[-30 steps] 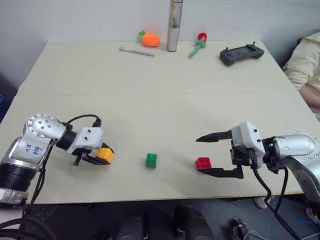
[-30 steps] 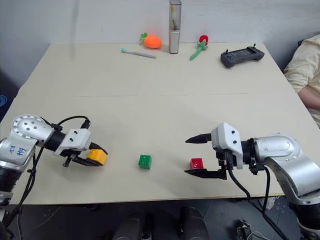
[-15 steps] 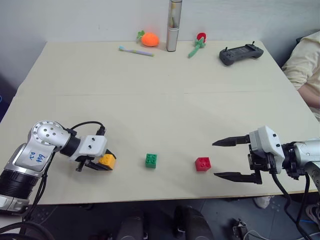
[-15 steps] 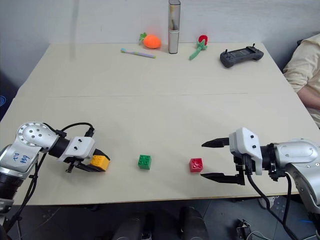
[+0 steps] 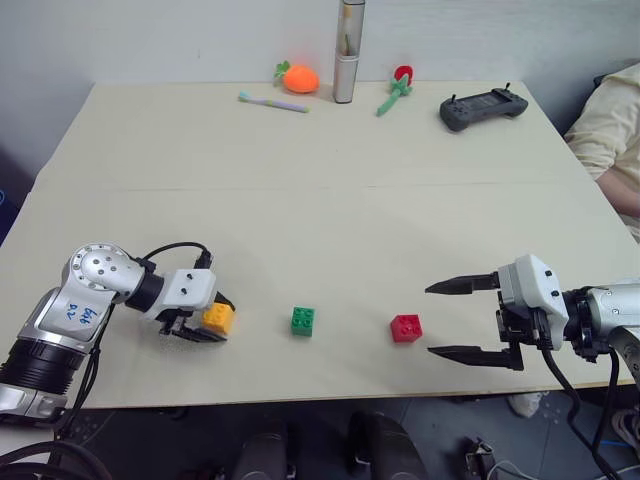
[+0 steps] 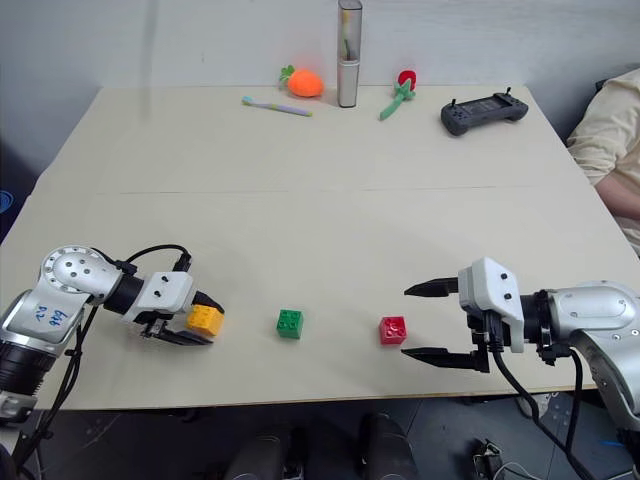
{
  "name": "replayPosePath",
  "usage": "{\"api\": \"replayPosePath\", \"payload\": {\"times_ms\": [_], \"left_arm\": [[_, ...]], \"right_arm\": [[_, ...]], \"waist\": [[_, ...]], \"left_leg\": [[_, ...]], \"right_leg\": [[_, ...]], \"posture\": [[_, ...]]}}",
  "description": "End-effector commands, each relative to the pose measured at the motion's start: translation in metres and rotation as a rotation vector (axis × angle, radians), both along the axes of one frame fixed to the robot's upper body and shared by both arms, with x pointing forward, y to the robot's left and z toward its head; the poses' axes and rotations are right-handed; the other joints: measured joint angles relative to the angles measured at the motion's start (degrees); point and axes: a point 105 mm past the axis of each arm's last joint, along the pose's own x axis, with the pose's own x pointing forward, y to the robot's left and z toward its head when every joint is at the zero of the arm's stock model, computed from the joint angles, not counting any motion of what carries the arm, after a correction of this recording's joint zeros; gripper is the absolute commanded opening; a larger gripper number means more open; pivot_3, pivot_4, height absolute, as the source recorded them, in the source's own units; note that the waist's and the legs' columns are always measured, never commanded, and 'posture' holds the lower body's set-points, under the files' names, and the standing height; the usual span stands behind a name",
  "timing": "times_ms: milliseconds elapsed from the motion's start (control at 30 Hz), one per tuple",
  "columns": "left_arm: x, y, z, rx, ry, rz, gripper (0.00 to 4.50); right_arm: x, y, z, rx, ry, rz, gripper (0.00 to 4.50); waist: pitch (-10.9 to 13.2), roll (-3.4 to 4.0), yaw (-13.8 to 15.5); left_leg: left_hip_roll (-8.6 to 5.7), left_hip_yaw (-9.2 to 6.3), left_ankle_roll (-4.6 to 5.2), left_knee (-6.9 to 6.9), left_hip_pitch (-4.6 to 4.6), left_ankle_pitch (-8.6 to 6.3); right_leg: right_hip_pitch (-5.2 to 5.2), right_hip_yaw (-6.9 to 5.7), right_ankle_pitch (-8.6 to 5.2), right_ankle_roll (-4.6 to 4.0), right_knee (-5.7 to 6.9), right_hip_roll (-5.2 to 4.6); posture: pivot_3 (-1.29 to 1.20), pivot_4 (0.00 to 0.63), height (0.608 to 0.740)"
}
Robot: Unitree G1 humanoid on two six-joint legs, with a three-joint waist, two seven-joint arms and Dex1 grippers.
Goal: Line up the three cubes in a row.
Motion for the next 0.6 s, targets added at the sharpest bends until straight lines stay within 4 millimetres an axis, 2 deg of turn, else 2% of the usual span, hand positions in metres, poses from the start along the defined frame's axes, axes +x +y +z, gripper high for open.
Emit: {"api": "replayPosePath", "payload": {"times_ms": [33, 67, 200, 300, 367, 467, 600], "left_arm": [[-0.003, 0.007, 0.018, -0.043, -0.020, 0.018, 4.24], [-0.006, 0.012, 0.025, -0.059, -0.017, 0.032, 4.46], [-0.019, 0.025, 0.045, -0.098, 0.014, 0.068, 4.46], [-0.031, 0.039, 0.074, -0.184, 0.055, 0.170, 4.46], [-0.037, 0.048, 0.085, -0.223, 0.088, 0.231, 4.46], [-0.044, 0.056, 0.087, -0.194, 0.083, 0.255, 4.46], [-0.049, 0.053, 0.083, -0.197, 0.079, 0.252, 4.46]], "right_arm": [[-0.006, -0.006, 0.002, -0.041, -0.035, 0.010, 4.50], [-0.006, -0.011, 0.001, -0.045, -0.034, -0.012, 4.50], [-0.005, -0.033, 0.001, -0.060, -0.025, -0.075, 4.50], [-0.013, -0.057, 0.011, -0.028, 0.004, -0.115, 4.50], [-0.016, -0.065, 0.015, -0.011, 0.005, -0.125, 4.50], [-0.019, -0.068, 0.015, -0.020, 0.014, -0.113, 4.50], [-0.015, -0.067, 0.014, -0.014, 0.015, -0.106, 4.50]], "waist": [[0.00, 0.00, -0.03], [0.00, 0.00, -0.05], [0.00, 0.00, -0.20], [0.00, 0.00, -0.19], [0.00, 0.00, -0.19], [-0.01, 0.01, -0.24], [0.00, 0.04, -0.17]], "left_leg": [[0.00, 0.00, 0.00, 0.00, 0.00, 0.00], [0.00, 0.00, 0.00, 0.00, 0.00, 0.00], [0.01, 0.00, 0.00, 0.00, 0.00, 0.00], [0.02, -0.01, 0.00, -0.01, 0.06, 0.00], [0.02, -0.02, 0.00, -0.04, 0.08, 0.00], [0.02, -0.03, 0.00, -0.04, 0.19, 0.00], [0.02, -0.02, -0.02, -0.04, 0.19, -0.01]], "right_leg": [[0.00, 0.00, 0.00, 0.00, 0.00, 0.00], [-0.01, 0.00, 0.00, 0.00, 0.00, 0.00], [-0.01, 0.01, 0.00, 0.00, 0.00, 0.00], [0.05, 0.02, 0.00, 0.00, -0.02, 0.00], [0.07, 0.01, 0.00, 0.00, -0.03, 0.00], [0.16, 0.03, -0.01, 0.00, -0.03, 0.00], [0.14, 0.05, -0.02, -0.03, -0.06, -0.02]], "posture": [[0.00, 0.150, 0.740], [0.00, 0.150, 0.740], [0.00, 0.150, 0.740], [0.00, 0.150, 0.740], [0.00, 0.150, 0.740], [0.00, 0.150, 0.740], [0.00, 0.150, 0.740]]}}
